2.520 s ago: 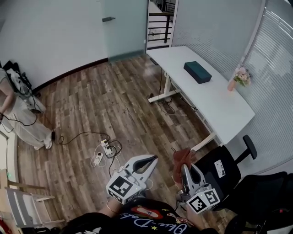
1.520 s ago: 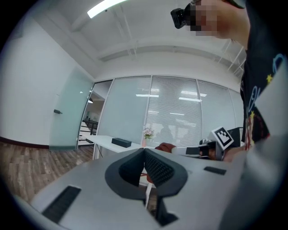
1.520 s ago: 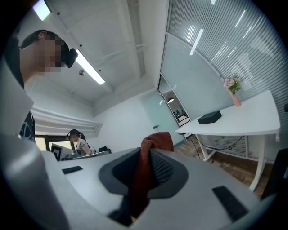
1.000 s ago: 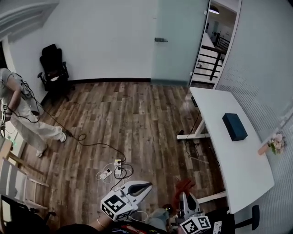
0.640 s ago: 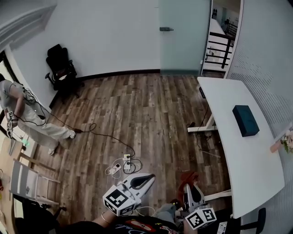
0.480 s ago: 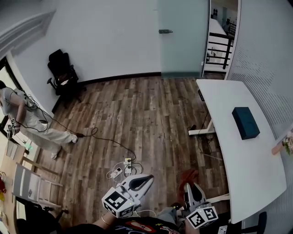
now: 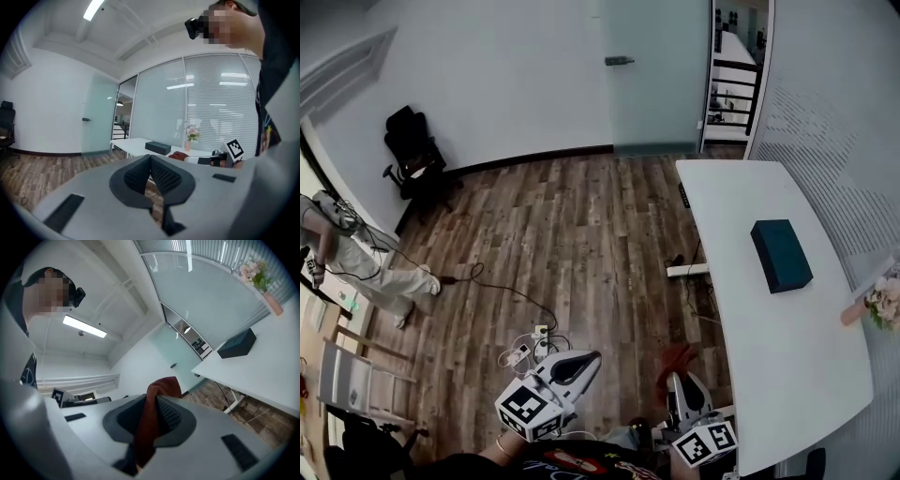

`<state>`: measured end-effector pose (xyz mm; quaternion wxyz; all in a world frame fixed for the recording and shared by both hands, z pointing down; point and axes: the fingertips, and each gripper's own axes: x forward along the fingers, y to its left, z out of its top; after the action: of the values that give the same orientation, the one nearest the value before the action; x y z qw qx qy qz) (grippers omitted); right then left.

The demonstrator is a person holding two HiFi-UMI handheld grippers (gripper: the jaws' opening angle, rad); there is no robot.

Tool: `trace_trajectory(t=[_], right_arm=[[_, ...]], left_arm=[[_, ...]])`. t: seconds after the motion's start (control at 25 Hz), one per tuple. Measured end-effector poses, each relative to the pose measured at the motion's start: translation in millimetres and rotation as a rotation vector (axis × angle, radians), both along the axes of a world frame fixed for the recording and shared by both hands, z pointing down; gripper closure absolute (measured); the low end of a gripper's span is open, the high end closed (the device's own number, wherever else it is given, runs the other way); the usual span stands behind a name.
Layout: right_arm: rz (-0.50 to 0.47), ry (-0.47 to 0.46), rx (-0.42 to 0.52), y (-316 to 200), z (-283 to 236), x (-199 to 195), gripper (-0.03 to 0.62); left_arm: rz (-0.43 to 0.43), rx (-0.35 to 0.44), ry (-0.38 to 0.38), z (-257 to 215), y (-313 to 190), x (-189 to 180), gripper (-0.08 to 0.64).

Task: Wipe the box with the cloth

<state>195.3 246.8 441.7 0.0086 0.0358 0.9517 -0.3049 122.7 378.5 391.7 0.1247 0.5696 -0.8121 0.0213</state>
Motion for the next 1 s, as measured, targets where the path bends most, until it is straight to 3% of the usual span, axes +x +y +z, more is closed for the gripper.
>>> trace_trajectory(t=[0.16,0.4,0.76,1.0], right_arm=[[0.028,-0.006,-0.001,-38,0,10,0.541],[0.076,0.000,0.013,-74,1,27,0.541],[0.094,0.004,0.019,-92,-3,30,0.541],[0.143,-0.005,0.051,-113,-14,21,0.541]], left_arm=[[0.013,-0.022,0.037,10,-35,3,0.557],[0.077,0.002,-0.001,1,-82,7,0.557],[0.064,0.025,0.031,-1,-91,5,0.557],[0.129,0.079,0.029,-4,-130,-11,0.557]])
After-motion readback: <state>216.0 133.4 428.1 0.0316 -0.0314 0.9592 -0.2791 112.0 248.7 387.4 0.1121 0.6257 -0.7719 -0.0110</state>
